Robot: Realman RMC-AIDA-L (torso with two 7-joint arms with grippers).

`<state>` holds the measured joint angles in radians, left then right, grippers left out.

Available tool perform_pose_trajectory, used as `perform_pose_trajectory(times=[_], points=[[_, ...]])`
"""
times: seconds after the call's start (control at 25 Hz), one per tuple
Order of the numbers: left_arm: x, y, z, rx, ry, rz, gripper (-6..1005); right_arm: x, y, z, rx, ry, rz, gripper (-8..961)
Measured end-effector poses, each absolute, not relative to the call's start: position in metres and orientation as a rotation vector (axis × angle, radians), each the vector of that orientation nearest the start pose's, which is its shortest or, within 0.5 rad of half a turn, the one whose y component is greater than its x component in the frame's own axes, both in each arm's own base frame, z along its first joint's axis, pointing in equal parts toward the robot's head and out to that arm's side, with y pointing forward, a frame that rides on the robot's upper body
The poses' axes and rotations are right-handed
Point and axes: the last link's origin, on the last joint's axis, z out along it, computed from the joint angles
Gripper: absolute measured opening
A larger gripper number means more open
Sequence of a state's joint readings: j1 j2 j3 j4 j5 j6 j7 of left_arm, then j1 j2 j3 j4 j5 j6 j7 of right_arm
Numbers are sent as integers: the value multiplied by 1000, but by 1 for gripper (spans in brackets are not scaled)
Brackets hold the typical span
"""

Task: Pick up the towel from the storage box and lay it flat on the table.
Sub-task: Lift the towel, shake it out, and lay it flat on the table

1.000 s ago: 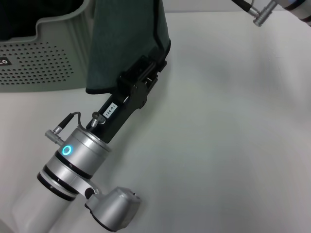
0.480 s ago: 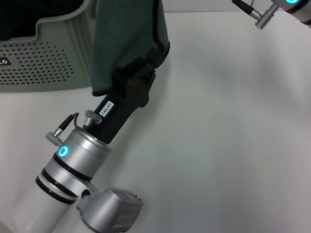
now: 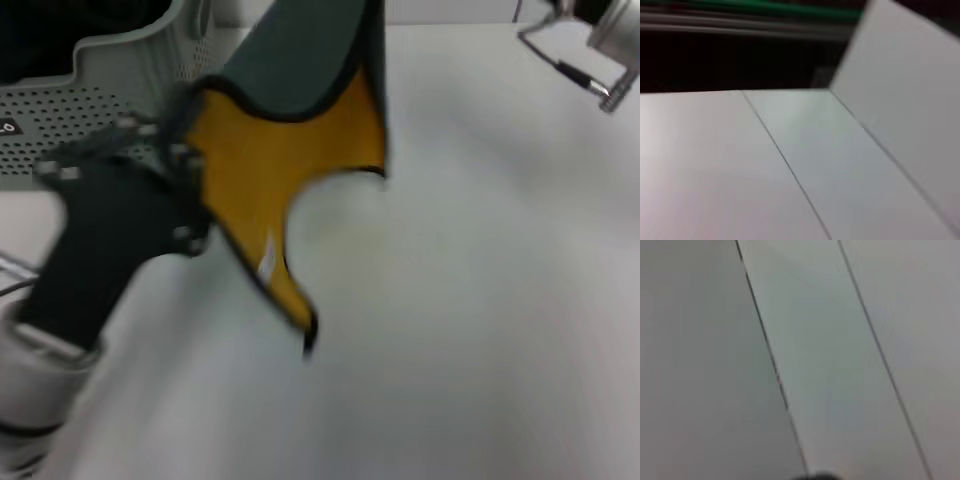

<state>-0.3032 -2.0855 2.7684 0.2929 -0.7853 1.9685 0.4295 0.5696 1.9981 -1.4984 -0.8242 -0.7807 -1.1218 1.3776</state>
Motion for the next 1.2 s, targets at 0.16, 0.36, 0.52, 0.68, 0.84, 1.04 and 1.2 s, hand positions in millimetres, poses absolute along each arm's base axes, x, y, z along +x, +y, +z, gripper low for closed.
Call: perform_pose_trajectory(times=[0.16, 0.36, 0.52, 0.68, 0.84, 1.04, 1.2], points=[[-242, 216, -2, -1631, 305, -1280, 17, 122, 383, 21, -2495, 443, 1308, 34], [-246, 218, 4, -1747, 198, -1407, 17, 123, 361, 21, -2653, 384, 1188, 35], [-252, 210, 6, -1874, 153, -1470, 18, 132, 333, 23, -2755, 345, 1041, 35], [-259, 195, 8, -1947, 132, -1493, 18, 145, 302, 34, -2823, 314, 955, 35], [-264, 174, 15, -1975, 113, -1518, 19, 158, 270, 54, -2895, 289, 949, 36], [-258, 153, 23, -2053, 153, -1621, 19, 170, 245, 80, -2978, 272, 1007, 36], [-254, 141, 29, -2063, 191, -1668, 20, 172, 226, 95, -3060, 217, 1101, 36]])
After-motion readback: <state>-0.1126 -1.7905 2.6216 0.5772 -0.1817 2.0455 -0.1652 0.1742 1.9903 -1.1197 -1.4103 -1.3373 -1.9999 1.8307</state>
